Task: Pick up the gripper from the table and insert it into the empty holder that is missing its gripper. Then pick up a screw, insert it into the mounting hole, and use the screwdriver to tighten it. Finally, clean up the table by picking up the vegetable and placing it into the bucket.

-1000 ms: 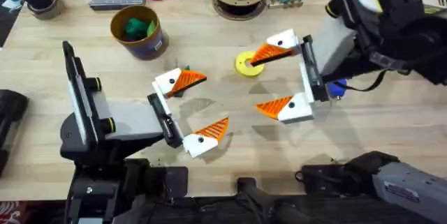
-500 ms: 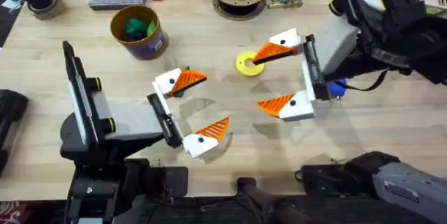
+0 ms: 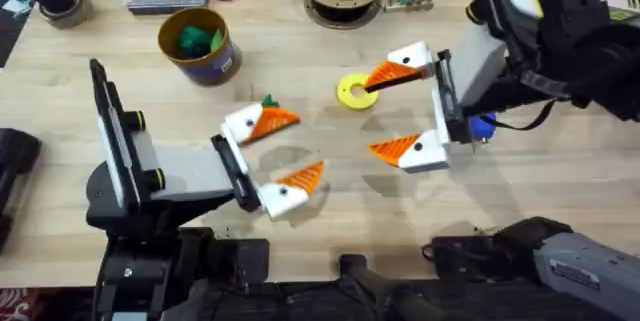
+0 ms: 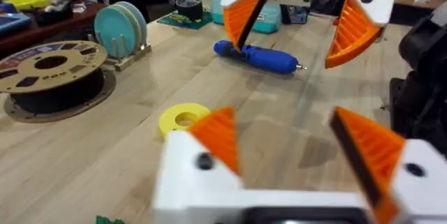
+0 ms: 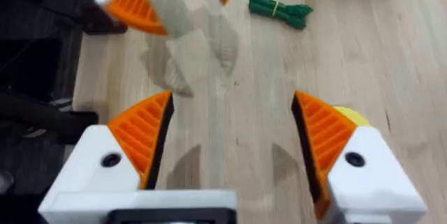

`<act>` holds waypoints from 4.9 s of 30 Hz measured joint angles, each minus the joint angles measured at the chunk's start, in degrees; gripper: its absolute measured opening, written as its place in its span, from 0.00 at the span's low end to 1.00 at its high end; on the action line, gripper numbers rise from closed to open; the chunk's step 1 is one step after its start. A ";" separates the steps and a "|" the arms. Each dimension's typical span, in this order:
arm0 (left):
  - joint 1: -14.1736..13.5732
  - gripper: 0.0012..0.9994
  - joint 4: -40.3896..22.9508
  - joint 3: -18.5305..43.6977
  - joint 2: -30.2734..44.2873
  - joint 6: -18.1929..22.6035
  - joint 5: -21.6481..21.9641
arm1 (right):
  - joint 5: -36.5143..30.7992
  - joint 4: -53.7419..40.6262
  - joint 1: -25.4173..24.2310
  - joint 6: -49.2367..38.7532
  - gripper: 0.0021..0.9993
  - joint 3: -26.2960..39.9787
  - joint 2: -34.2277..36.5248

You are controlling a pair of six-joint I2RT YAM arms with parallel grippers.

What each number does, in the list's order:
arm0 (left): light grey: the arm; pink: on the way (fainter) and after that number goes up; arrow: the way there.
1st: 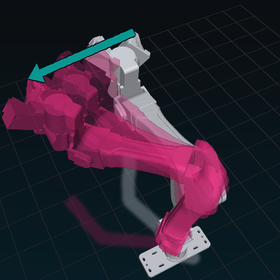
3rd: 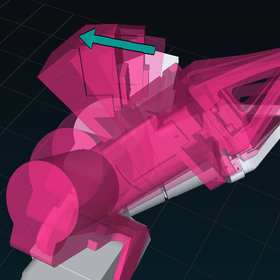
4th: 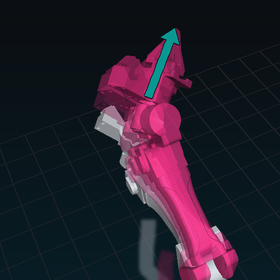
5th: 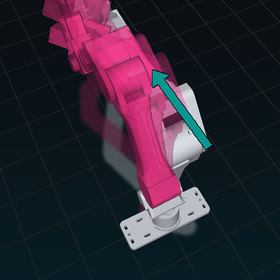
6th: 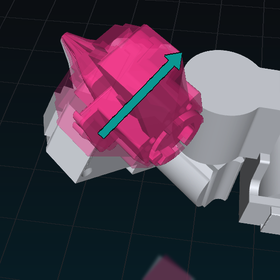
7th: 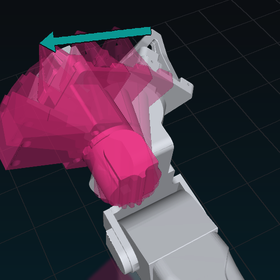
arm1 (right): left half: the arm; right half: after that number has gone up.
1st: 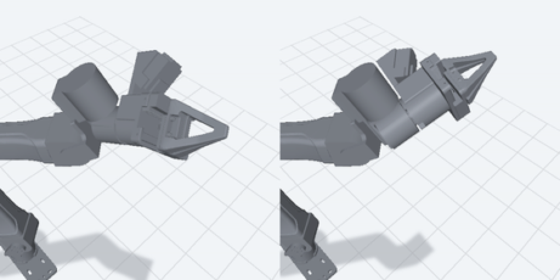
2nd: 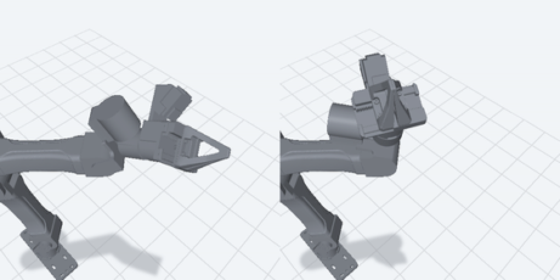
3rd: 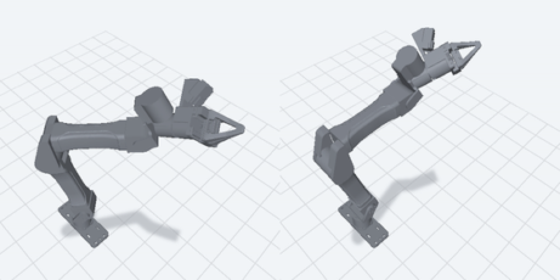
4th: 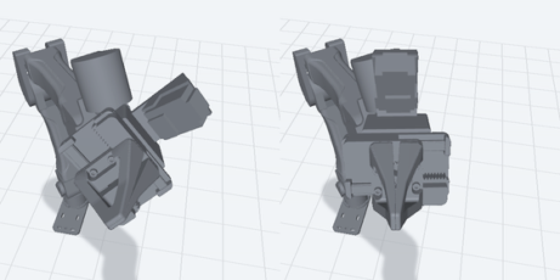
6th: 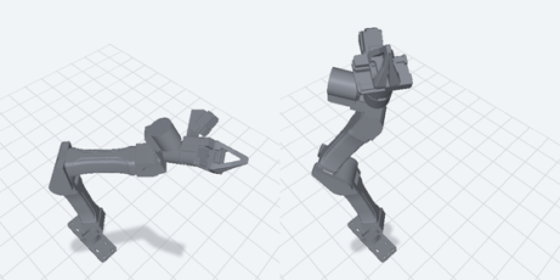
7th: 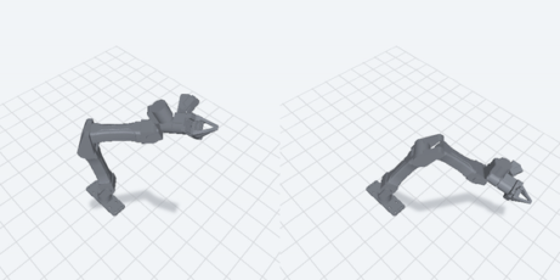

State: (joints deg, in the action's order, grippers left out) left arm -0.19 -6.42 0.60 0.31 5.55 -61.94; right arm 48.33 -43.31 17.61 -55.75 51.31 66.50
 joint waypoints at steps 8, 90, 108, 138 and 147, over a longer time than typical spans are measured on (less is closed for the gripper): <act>0.00 0.00 0.00 0.00 0.01 0.23 0.03 | -3.92 1.28 -0.12 2.39 1.00 0.00 0.00; 0.00 0.00 0.07 -0.01 0.01 -4.53 0.18 | -50.20 2.55 -24.35 59.19 1.00 15.30 33.23; 0.00 0.00 0.07 0.00 0.01 -4.53 0.18 | -50.99 3.09 -24.27 59.22 0.66 15.30 35.52; 0.00 0.00 0.07 -0.01 0.01 -4.53 0.21 | -50.40 2.60 -24.26 57.45 0.02 22.17 30.89; 0.00 0.00 0.07 -0.01 0.01 -4.53 0.19 | -45.00 7.04 -24.26 57.46 0.02 31.36 22.19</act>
State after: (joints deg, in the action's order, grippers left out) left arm -0.19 -6.35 0.59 0.32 1.02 -61.75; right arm 3.34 -36.27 -6.66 1.72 82.66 88.69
